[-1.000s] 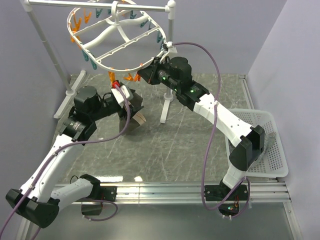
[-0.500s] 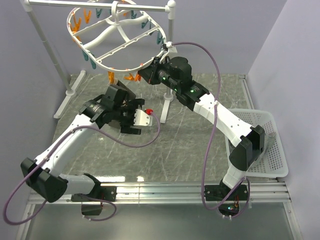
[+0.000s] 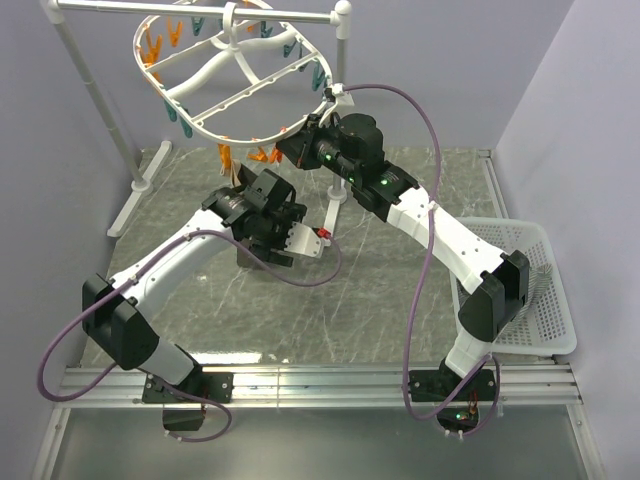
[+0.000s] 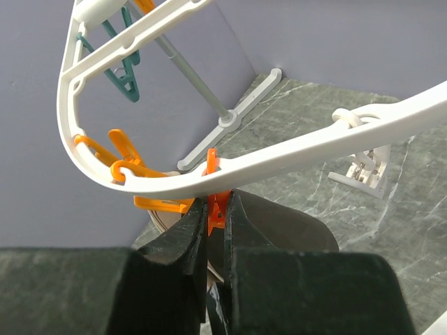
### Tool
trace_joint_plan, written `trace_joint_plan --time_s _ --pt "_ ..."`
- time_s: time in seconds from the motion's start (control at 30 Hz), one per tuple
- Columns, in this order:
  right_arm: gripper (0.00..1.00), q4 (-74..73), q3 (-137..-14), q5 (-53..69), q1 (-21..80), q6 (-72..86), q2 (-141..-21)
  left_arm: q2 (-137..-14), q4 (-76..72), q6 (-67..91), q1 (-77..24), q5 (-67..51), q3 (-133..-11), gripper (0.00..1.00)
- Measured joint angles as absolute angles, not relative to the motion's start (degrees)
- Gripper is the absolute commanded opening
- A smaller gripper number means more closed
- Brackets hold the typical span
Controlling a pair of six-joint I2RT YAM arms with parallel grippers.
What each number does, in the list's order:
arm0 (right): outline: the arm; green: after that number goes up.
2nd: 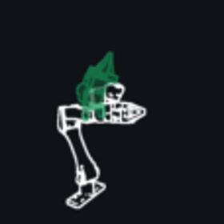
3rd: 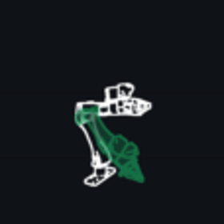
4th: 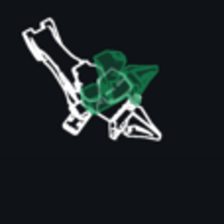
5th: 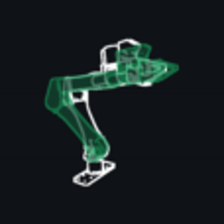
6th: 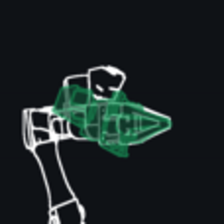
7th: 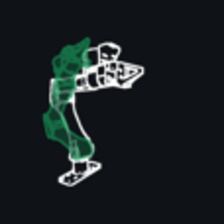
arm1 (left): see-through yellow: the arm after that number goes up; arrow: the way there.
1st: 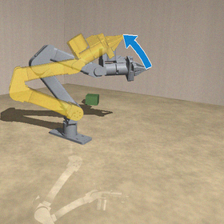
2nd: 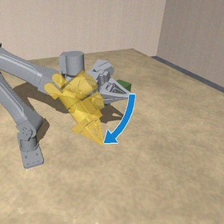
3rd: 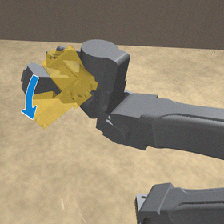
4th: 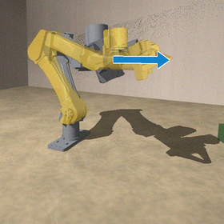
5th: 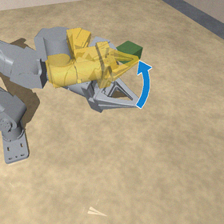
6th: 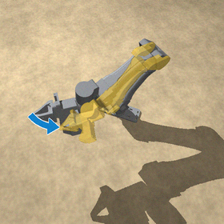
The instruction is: Clip the underwear to the hanger
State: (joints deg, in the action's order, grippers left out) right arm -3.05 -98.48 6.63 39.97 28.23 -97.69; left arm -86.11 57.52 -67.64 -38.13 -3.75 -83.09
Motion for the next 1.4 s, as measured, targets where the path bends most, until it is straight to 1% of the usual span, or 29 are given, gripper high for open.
trace_joint_plan --time_s 0.07,0.1,0.27,0.5,0.63,0.73,0.8,0.83,0.87,0.93,0.97,1.03,1.07,1.1,1.17,1.3,1.4 --pt "0.0 -3.05 -98.48 6.61 39.97 28.18 -97.69 -86.11 56.82 -68.2 -38.06 -1.54 -82.61 0.88" --pt "0.0 -3.05 -98.48 6.61 39.97 28.16 -97.69 -86.11 56.51 -68.31 -38.06 -0.47 -82.61 0.85" --pt "0.0 -3.05 -98.48 6.59 39.97 27.99 -97.69 -87.05 54.63 -68.69 -38.02 3.77 -82.63 0.81" --pt "0.0 -3.05 -98.48 6.63 39.97 27.81 -97.69 -92.23 58.87 -69.45 -36.62 4.69 -85.52 0.82" --pt "0.0 -3.05 -98.48 6.66 39.97 27.81 -97.69 -92.84 60.29 -69.43 -36.03 5.37 -85.86 0.82" --pt "0.0 -3.05 -98.48 6.66 39.97 27.81 -97.69 -93.03 61.34 -69.43 -36.01 5.96 -85.97 0.8" --pt "0.0 -3.05 -98.48 6.66 39.97 27.81 -97.69 -93.76 62.3 -69.38 -35.83 6.33 -86.67 0.72" --pt "0.0 -3.05 -98.48 6.66 39.97 27.81 -97.69 -94.32 62.74 -69.3 -35.68 6.39 -87.07 0.67" --pt "0.0 -3.05 -98.48 6.66 39.97 27.81 -97.69 -94.87 63.35 -69.21 -35.55 6.48 -87.59 0.53" --pt "0.0 -3.05 -98.48 6.66 39.97 27.81 -97.69 -95.92 64.38 -69.14 -35.18 6.46 -88.68 0.42" --pt "0.0 -3.05 -98.48 6.63 39.97 27.81 -97.69 -96.25 64.95 -69.17 -35.05 6.35 -89.21 0.33" --pt "0.0 -3.05 -98.48 6.63 39.97 27.81 -97.69 -96.38 65.58 -69.17 -34.7 5.63 -90.0 0.21" --pt "0.0 -3.05 -98.48 6.63 39.97 27.81 -97.69 -96.25 65.8 -69.23 -34.63 5.04 -90.32 0.09" --pt "0.0 -3.05 -98.48 6.63 39.94 27.81 -97.69 -96.05 65.84 -69.23 -34.59 4.21 -90.5 0.02" --pt "0.0 -3.05 -98.45 6.66 39.88 27.83 -97.69 -95.37 65.93 -69.54 -34.59 2.57 -90.54 0.0" --pt "0.0 -3.07 -98.48 6.63 39.81 27.83 -97.69 -93.14 66.19 -69.65 -34.57 -0.47 -90.17 0.0" --pt "0.0 -3.09 -98.45 6.63 39.75 27.86 -97.69 -89.19 65.12 -69.56 -34.2 -3.36 -88.01 0.0"
